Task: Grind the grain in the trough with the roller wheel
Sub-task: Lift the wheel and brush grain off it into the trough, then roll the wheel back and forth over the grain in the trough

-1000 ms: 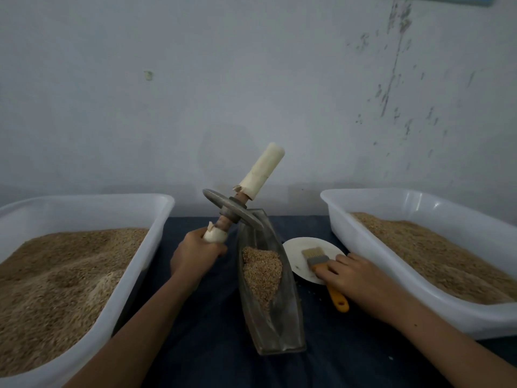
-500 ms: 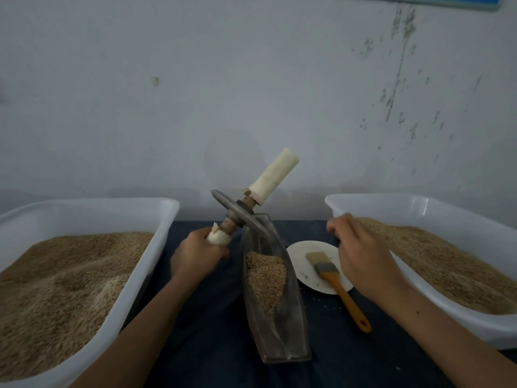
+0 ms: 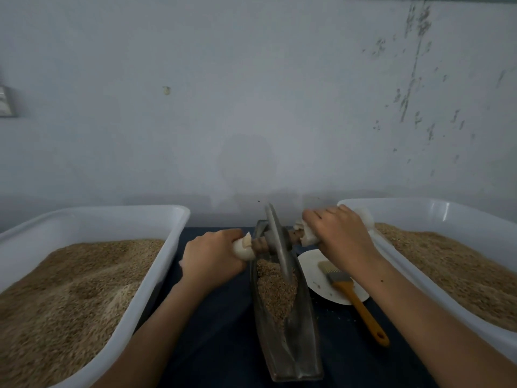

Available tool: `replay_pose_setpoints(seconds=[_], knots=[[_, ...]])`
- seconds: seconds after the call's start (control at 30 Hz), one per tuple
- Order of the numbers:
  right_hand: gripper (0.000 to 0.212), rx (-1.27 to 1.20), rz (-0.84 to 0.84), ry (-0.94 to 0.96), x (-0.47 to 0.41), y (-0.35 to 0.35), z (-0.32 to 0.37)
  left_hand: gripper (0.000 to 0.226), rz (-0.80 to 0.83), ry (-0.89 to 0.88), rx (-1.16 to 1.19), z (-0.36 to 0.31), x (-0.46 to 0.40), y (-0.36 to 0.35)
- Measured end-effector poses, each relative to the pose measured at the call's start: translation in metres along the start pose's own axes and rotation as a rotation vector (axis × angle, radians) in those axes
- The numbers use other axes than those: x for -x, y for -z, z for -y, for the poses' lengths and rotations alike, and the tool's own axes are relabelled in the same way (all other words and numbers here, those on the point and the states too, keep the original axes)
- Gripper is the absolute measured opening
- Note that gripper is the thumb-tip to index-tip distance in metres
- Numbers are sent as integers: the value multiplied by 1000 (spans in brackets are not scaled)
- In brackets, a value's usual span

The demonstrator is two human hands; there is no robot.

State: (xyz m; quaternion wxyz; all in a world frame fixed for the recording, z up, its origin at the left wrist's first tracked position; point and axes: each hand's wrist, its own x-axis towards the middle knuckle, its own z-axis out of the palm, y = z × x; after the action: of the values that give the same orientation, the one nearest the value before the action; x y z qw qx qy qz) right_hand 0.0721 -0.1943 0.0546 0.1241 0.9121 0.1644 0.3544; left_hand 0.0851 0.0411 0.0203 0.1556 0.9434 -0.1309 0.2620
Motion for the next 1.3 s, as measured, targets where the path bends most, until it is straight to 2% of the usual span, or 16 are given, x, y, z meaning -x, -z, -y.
replay_pose_setpoints(seconds=[0.13, 0.23, 0.33, 0.43, 0.7, 1.0, 1.3], knots=[[27, -30, 122, 52, 7, -1, -5, 13, -4, -41, -79, -2, -3, 7], [24, -133, 147, 26, 10, -6, -7, 9, 2, -45, -132, -4, -2, 9], [23, -269, 216, 0, 13, -16, -6, 9, -3, -80, -217, -2, -3, 11], [27, -279, 262, 21, 16, -25, -2, 12, 48, -97, -265, 1, -3, 11], [23, -306, 329, 39, 12, -25, -4, 16, 148, -91, -253, 2, -5, 8], [15, -322, 359, 35, 12, -16, -5, 17, 156, -100, -229, 1, -4, 8], [18, -360, 403, 32, 13, -24, -1, 16, 246, -91, -237, 3, -4, 2]])
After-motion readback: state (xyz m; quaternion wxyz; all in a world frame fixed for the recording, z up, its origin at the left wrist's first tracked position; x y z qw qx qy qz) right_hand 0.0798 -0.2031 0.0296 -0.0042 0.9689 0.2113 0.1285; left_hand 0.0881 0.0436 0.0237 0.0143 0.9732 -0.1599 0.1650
